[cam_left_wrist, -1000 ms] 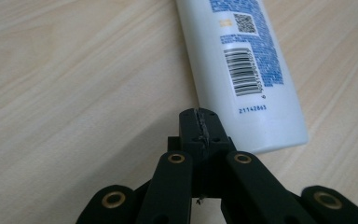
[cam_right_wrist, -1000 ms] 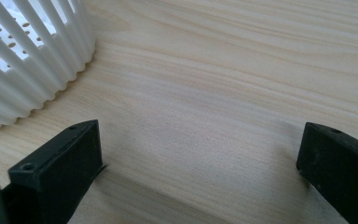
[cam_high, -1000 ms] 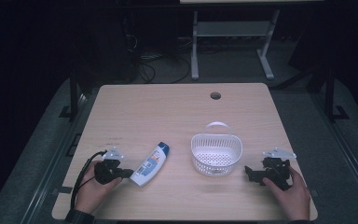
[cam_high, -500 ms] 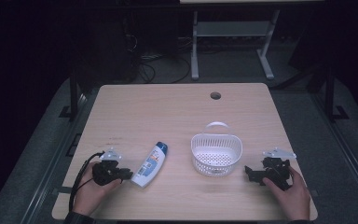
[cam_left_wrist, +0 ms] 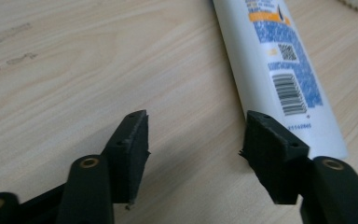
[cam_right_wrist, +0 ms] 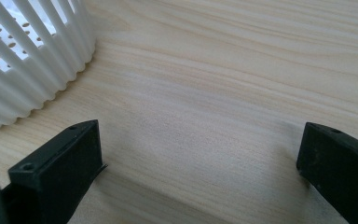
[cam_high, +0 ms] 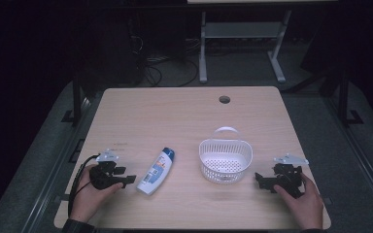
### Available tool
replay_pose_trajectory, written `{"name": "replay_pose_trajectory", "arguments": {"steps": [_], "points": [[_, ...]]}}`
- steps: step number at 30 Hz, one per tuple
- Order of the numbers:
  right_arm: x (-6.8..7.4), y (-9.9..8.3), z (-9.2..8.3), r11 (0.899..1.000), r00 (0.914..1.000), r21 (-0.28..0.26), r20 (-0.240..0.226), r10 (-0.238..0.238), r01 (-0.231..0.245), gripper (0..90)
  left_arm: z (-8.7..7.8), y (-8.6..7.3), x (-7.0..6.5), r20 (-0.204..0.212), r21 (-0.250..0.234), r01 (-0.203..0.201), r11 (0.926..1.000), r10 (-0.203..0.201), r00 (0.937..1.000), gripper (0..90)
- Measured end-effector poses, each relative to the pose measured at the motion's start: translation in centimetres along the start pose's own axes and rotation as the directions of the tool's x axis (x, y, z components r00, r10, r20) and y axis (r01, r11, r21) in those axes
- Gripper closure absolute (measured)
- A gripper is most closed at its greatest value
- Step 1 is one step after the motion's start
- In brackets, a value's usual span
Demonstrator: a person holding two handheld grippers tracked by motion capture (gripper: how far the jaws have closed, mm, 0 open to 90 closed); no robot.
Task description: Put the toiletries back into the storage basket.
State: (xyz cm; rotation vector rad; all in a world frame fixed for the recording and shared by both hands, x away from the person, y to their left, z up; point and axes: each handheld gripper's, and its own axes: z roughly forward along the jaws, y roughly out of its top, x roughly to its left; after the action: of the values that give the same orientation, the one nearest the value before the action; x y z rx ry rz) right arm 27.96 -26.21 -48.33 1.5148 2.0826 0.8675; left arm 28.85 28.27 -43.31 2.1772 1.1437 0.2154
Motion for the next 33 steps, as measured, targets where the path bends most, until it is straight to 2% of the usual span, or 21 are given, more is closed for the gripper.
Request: {"name": "replay_pose_trajectory", "arguments": {"steps": [1,3,4,10,14,19,33], "points": [[0.0,0.0,0.0,1.0,1.0,0.0,0.0,0.0,0.0,0.0,0.0,0.1,0.0,0.003,-0.002,0.005,1.0,-0.005,1.0,35.5],[0.0,0.0,0.0,1.0,1.0,0.0,0.0,0.0,0.0,0.0,-0.1,0.3,0.1,0.009,-0.005,0.008,1.0,-0.008,0.9999,33.9],[0.0,0.0,0.0,1.0,1.0,0.001,0.0,0.001,-0.001,0.0,-0.1,0.5,0.1,0.017,-0.008,0.019,0.9998,-0.019,0.9997,33.1],[0.0,0.0,0.0,1.0,1.0,0.001,0.0,0.001,-0.001,0.0,0.0,1.8,-0.1,0.024,0.006,0.017,0.9998,-0.017,0.9996,31.1],[0.0,0.0,0.0,1.0,1.0,0.0,0.0,0.001,-0.001,0.0,0.2,3.1,-0.7,0.03,0.016,-0.007,0.9998,0.006,0.9995,29.9],[0.0,0.0,0.0,1.0,1.0,0.001,0.0,0.001,-0.001,0.0,0.6,4.5,-1.2,0.032,0.032,-0.017,0.9994,0.016,0.9994,30.0],[0.0,0.0,0.0,1.0,1.0,0.0,0.0,0.0,0.0,0.0,2.2,7.0,-2.3,0.04,0.061,-0.057,0.9965,0.055,0.9977,28.8]]}}
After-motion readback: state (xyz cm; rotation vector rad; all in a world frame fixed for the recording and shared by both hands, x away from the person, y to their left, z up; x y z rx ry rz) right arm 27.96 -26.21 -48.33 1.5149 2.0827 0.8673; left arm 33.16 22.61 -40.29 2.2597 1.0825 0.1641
